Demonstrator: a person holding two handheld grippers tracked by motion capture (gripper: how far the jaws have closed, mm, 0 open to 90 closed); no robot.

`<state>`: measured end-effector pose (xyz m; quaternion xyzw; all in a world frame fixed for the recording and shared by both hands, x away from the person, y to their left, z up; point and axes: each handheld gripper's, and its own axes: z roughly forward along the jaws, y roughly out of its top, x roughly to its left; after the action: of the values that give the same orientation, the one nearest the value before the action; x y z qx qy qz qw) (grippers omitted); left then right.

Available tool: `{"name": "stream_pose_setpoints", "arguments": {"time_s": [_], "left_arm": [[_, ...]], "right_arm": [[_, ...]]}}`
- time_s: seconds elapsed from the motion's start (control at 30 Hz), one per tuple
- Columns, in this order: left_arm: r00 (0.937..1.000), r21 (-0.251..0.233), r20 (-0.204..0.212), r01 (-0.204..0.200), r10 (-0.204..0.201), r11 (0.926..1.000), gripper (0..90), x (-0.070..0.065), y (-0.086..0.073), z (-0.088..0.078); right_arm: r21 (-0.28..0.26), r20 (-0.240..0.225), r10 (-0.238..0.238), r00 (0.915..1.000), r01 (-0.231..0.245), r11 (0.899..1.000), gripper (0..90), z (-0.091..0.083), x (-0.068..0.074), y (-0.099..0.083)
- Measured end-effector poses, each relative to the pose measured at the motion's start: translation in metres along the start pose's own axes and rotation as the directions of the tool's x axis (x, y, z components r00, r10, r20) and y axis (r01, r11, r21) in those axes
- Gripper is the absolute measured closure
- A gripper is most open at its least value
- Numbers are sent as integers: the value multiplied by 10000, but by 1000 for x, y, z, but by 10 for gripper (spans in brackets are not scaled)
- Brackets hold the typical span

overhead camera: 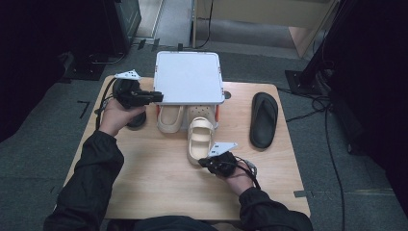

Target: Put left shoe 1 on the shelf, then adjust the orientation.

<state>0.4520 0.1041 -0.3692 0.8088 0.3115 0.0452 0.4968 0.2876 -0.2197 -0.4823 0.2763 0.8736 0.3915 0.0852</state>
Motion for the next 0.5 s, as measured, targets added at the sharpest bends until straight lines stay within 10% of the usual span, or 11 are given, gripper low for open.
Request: {"name": "stream_pose_setpoints", "arguments": {"time_s": [0.5], "left_arm": [[10000, -19, 15, -12, 12, 10000, 786, 0, 0, 0]], "right_arm": [[-214, 523, -71, 9986, 82, 9997, 867, 9, -4, 8]]}}
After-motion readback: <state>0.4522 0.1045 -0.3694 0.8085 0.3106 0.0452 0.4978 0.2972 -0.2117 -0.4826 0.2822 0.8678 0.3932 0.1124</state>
